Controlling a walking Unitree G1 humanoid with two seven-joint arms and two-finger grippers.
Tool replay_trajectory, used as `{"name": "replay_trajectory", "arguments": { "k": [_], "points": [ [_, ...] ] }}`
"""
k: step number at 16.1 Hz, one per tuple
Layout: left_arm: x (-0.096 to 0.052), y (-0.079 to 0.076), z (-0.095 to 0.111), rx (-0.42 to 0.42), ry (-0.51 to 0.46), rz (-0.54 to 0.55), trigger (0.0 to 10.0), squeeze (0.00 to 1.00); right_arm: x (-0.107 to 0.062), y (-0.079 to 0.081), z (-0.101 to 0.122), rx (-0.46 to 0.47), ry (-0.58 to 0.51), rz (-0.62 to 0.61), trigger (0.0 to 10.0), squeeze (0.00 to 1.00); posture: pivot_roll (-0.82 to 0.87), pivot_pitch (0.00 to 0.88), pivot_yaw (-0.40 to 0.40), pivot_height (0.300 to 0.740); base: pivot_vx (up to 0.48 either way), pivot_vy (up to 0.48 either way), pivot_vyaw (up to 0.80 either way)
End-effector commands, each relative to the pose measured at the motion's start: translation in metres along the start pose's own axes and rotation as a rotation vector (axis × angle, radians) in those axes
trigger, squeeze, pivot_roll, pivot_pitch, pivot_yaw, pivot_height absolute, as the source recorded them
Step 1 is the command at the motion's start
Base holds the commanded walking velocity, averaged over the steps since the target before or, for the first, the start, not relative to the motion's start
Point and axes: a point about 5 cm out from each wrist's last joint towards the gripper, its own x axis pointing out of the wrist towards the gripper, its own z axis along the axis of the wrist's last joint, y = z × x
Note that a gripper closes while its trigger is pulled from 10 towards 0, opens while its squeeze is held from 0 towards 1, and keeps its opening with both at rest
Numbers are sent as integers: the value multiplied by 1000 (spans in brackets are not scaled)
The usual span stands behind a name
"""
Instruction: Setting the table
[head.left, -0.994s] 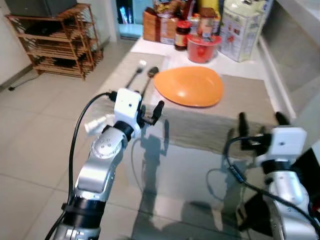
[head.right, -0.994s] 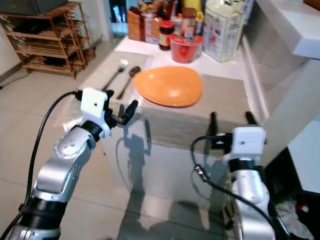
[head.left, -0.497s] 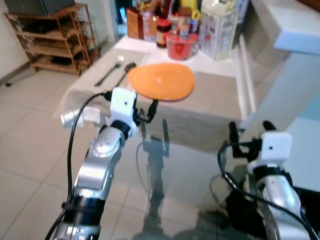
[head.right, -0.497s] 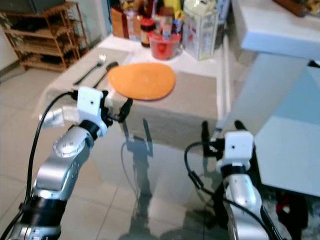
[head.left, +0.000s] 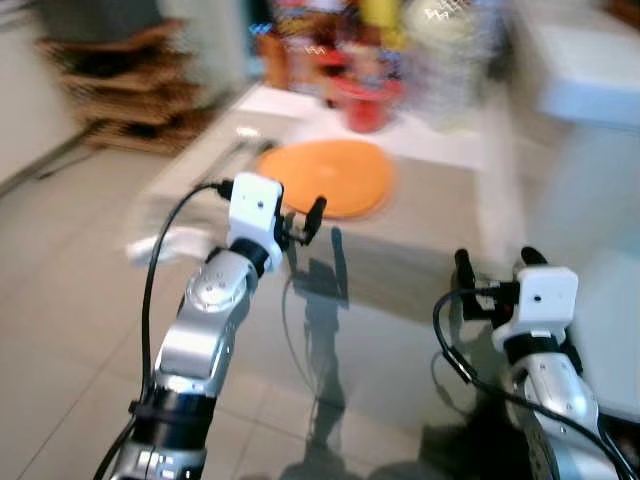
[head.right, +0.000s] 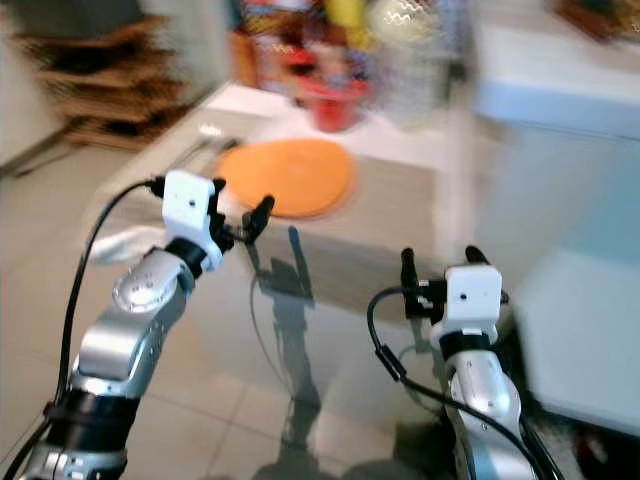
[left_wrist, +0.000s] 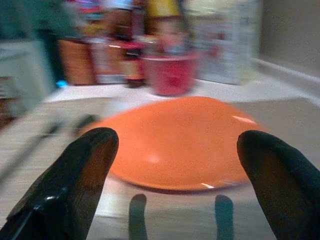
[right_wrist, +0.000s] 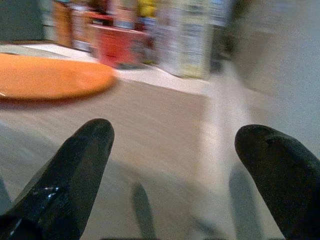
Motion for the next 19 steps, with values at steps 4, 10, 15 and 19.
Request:
{"name": "replay_trajectory", "arguments": {
  "k": [4,10,15,19],
  "points": [
    [-2,8,-1,-3,19,52,10000,0,0,3,-2,5,11,13,10000,0,-57,0,-17,740,451,0,0],
    [11,4,42,-26,-10,-20,10000,0,-5,5,-4,4,23,17,10000,0,-62,0,-17,740,0,0,0],
    [21,11,37,-362,204,-80,10000,0,-7,10,-5,15,29,16,10000,0,-57,9,-4,740,0,0,0],
    [17,19,24,-491,340,-29,10000,0,-13,10,-7,18,43,13,10000,0,-62,28,-5,740,0,0,0]
  ]
}}
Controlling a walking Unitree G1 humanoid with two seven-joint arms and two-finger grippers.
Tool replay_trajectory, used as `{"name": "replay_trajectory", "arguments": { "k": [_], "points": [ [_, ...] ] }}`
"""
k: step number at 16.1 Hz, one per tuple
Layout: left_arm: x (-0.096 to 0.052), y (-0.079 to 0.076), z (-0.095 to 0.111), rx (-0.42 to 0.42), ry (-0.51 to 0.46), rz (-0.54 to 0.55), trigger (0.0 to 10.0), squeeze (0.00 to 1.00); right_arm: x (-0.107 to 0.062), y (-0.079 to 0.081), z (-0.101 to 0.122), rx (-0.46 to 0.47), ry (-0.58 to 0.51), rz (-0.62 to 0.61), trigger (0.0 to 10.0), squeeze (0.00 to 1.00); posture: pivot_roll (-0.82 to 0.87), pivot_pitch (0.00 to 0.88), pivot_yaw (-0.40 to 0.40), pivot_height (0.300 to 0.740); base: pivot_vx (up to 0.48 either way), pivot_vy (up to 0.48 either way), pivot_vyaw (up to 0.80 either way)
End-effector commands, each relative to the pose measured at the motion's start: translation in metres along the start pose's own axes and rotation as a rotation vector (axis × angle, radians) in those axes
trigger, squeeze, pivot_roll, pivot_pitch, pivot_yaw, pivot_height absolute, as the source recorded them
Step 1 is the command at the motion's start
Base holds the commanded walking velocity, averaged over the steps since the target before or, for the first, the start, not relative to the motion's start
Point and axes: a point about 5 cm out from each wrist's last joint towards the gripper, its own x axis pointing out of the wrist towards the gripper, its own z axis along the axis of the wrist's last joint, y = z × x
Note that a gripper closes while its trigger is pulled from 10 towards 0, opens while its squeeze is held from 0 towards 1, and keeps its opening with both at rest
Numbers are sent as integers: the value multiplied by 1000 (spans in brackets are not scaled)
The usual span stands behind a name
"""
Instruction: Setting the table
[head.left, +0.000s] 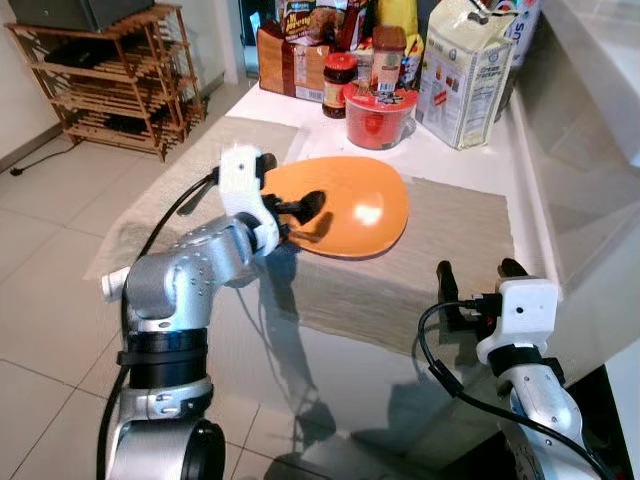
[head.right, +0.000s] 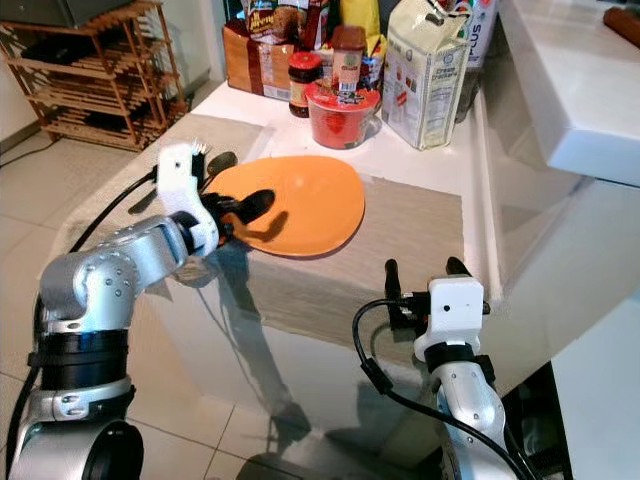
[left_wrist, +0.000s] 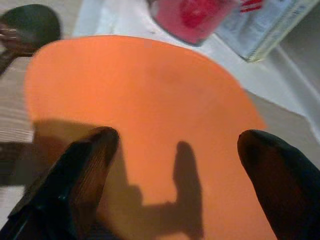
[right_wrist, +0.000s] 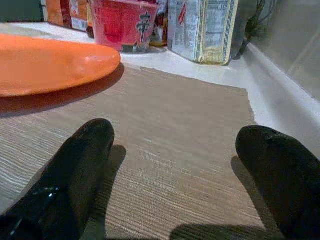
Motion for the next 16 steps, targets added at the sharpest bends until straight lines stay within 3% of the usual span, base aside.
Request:
{"name": "replay_trajectory", "arguments": {
  "k": [1,5,10,16],
  "points": [
    [-2,-2,13,29,-32,0,10000,0,-3,-2,2,-11,1,-10,10000,0,-62,32,-6,740,0,0,0],
    [-9,7,25,31,-30,53,10000,0,-4,-3,2,-15,9,-4,10000,0,-61,39,-13,740,0,0,0],
    [-4,11,11,-65,51,60,10000,0,-2,-1,2,-13,10,-1,10000,0,-60,29,-11,740,0,0,0],
    [5,2,1,-131,109,24,10000,0,-1,-2,2,-15,6,-6,10000,0,-72,9,-6,740,0,0,0]
  ]
}}
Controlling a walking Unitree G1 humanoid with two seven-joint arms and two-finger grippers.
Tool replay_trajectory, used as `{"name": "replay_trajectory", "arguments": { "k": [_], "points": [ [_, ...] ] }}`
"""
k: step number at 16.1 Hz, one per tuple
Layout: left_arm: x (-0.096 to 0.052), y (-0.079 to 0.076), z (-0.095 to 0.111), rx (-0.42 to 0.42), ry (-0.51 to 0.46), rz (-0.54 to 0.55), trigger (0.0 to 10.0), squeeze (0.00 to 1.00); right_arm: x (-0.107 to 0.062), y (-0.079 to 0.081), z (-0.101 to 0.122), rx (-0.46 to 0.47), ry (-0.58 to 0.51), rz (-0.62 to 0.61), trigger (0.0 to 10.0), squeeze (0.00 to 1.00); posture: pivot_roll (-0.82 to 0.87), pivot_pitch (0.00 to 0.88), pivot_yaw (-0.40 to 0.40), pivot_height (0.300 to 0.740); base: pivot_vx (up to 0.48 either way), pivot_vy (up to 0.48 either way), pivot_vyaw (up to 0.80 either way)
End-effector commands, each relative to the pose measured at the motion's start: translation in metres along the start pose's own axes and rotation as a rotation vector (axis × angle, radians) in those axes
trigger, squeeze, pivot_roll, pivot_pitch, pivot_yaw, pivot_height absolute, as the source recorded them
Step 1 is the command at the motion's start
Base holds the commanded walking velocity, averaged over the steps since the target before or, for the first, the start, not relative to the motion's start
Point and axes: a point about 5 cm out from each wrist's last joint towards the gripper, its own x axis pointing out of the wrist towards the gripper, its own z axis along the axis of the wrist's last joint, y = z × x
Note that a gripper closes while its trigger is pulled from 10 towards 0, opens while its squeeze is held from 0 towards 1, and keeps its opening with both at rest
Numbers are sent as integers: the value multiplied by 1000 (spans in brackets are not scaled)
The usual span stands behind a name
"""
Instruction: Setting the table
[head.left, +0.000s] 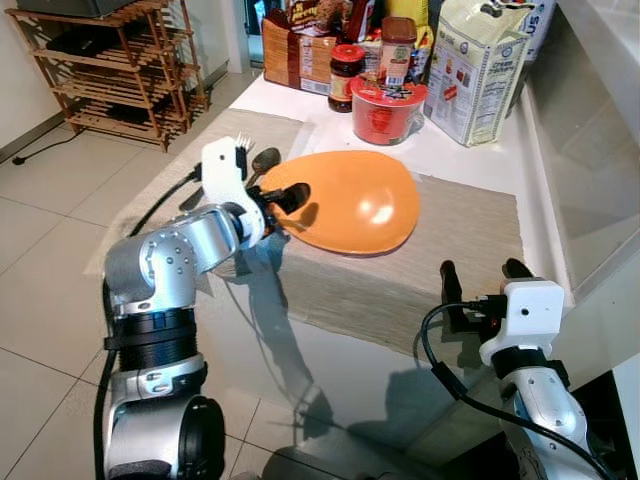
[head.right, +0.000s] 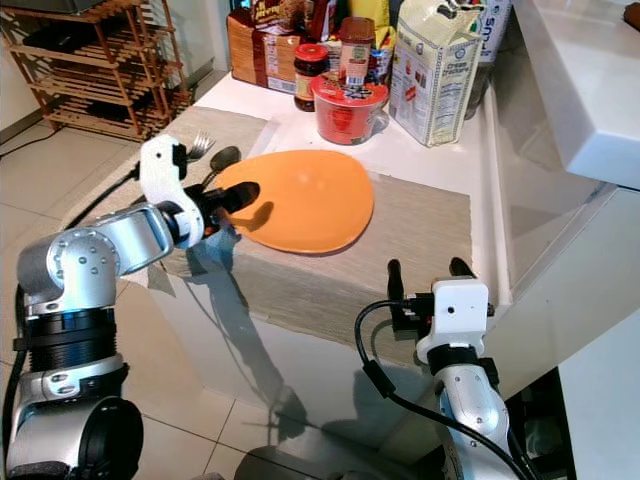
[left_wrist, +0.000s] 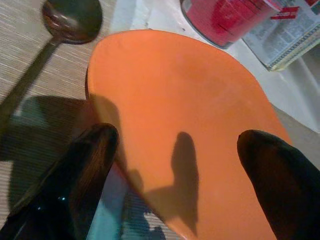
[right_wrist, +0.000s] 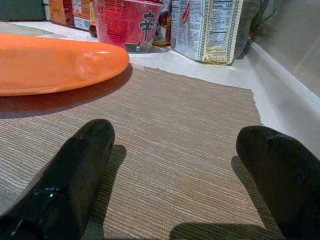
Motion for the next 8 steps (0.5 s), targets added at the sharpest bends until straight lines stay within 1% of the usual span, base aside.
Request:
{"name": "replay_trajectory", "arguments": {
  "k": [1,5,6,8],
  "points": [
    [8,-4,-12,-44,67,-18,10000,0,1,-1,-1,-11,14,-1,10000,0,-74,2,-9,740,0,0,0],
    [13,-10,-18,-80,72,-41,10000,0,1,-1,-2,-10,16,2,10000,0,-76,12,-26,740,0,0,0],
    [15,-11,-23,-110,80,-44,10000,0,0,0,-5,-11,26,11,10000,0,-80,18,-38,740,0,0,0],
    [16,-13,-28,-137,90,-46,10000,0,-2,1,-4,-15,30,27,10000,0,-83,16,-48,740,0,0,0]
  ]
}}
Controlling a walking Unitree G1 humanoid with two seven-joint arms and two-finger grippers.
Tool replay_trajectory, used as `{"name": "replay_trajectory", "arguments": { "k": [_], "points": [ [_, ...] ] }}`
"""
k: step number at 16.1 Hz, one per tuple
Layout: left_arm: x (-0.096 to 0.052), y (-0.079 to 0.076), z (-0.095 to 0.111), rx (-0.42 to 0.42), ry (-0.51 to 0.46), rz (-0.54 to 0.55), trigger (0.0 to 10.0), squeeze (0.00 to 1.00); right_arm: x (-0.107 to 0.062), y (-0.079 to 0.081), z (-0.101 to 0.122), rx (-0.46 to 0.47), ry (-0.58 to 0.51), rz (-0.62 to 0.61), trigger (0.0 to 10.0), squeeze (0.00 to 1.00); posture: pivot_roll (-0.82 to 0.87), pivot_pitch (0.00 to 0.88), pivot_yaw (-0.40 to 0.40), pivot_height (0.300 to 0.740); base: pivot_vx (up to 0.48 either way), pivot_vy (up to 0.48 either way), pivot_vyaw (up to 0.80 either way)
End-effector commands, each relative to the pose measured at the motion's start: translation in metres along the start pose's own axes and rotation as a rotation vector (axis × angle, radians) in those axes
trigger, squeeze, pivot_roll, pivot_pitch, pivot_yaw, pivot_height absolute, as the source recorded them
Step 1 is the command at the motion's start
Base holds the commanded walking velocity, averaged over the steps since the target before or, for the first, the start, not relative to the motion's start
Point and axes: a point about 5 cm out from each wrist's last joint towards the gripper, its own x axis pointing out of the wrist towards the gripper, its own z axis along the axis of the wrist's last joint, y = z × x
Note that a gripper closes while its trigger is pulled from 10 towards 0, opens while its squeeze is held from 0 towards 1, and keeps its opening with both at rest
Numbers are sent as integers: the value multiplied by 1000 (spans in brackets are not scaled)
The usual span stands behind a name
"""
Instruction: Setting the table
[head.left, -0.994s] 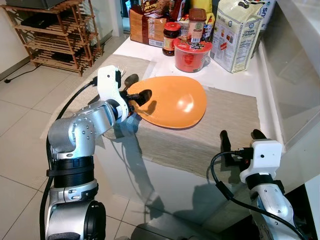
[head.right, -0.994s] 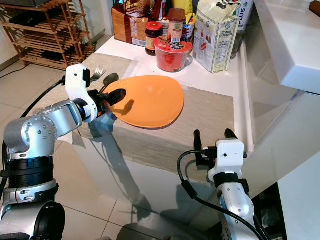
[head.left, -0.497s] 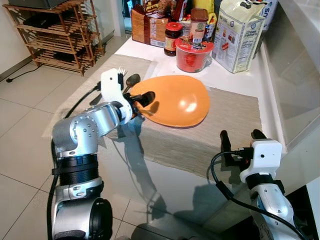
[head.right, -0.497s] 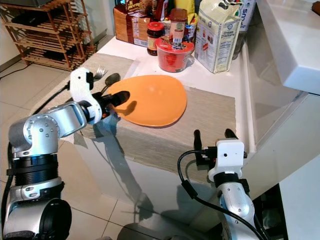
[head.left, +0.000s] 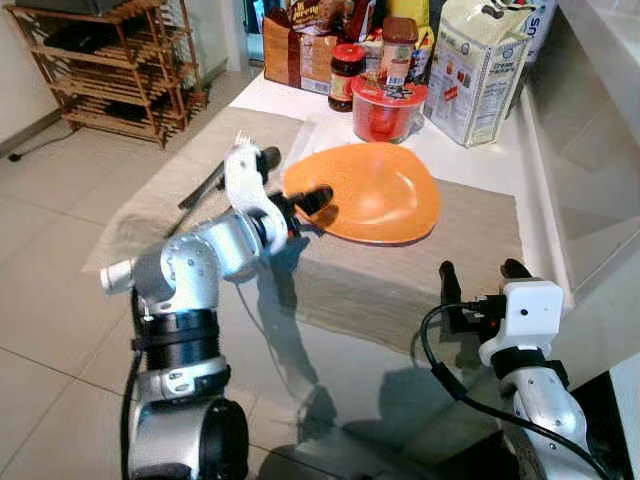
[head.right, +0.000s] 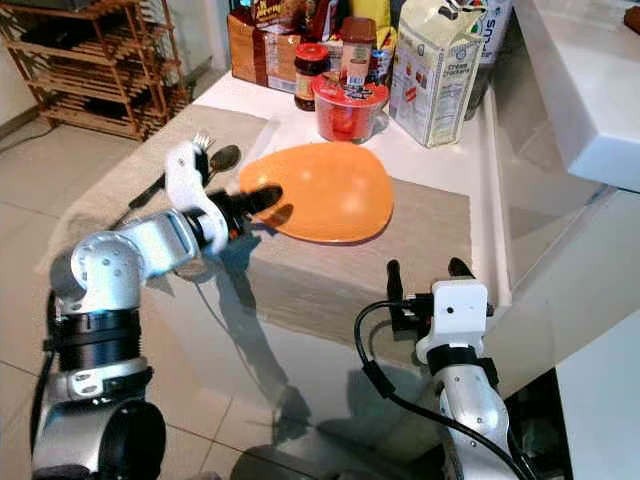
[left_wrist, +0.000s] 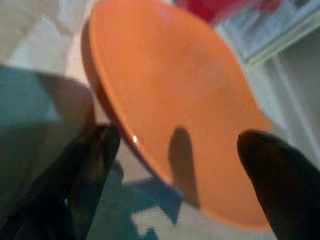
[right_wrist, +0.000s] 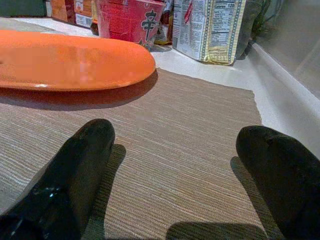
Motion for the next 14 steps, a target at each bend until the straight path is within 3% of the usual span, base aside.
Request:
{"name": "replay_trajectory", "arguments": {
  "k": [1,5,8,10,14],
  "points": [
    [3,3,-11,-20,51,21,10000,0,-2,-2,-2,-17,28,15,10000,0,-83,15,-54,740,0,0,0],
    [1,15,-7,28,29,88,10000,0,3,-7,-1,-34,28,28,10000,0,-67,22,-66,740,0,0,0],
    [4,12,-10,-25,29,52,10000,0,5,-2,-1,-23,26,33,10000,0,-53,19,-69,740,0,0,0],
    [17,4,-16,-116,23,-7,10000,0,8,5,0,-10,23,47,10000,0,-52,18,-67,740,0,0,0],
    [25,0,-17,-111,6,-19,10000,0,8,2,1,-16,22,47,10000,0,-69,21,-72,740,0,0,0]
  ]
}}
